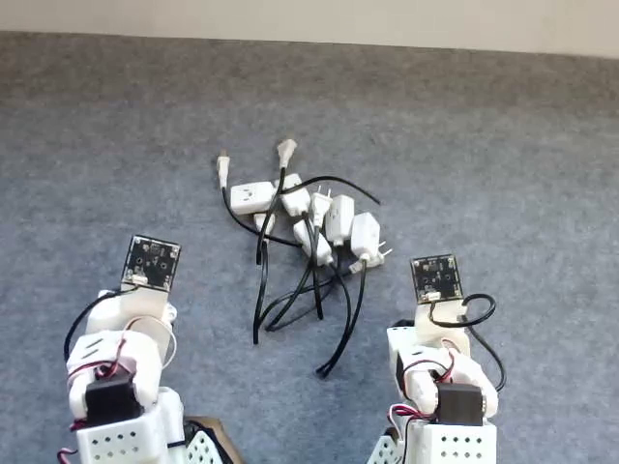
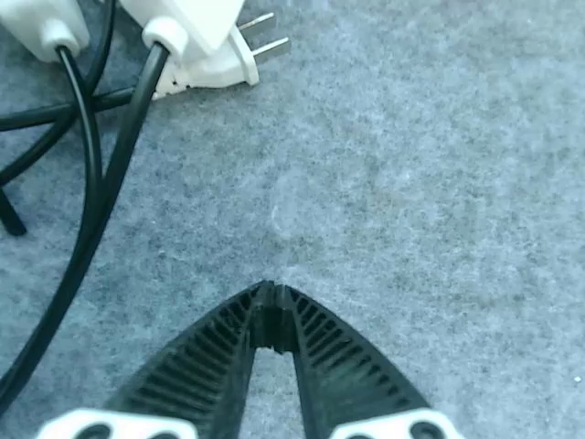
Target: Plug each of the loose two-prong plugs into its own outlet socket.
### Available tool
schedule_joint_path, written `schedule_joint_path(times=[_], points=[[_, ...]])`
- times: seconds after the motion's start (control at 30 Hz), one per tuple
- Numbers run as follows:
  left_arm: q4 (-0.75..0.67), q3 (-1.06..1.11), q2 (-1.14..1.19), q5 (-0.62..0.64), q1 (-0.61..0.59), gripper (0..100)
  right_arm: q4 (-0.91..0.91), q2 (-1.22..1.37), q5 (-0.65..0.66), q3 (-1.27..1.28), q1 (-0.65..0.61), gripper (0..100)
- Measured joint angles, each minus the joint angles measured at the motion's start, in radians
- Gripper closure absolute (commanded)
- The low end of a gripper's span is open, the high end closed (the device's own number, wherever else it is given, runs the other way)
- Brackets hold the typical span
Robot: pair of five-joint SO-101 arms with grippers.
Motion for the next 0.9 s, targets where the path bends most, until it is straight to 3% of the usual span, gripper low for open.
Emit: schedule_joint_path(times=[0.1,0.27,0.43,0.63,0.9], points=[[0.008,-0.04,0.0,0.0,0.0,99,-0.034,0.0,0.057,0.0,0.0,99.2],[0.015,-0.103,0.0,0.0,0.0,99,-0.138,0.0,0.315,0.0,0.028,99.2],[0.008,-0.15,0.0,0.094,0.0,99,-0.27,0.0,0.23,0.0,0.118,99.2],[0.015,-0.276,0.025,0.129,0.0,99,-0.144,0.0,0.213,-0.146,0.097,99.2],[0.186,-0.763,0.485,0.035,0.069,99,0.02,0.021,0.18,-0.434,-0.005,99.2]])
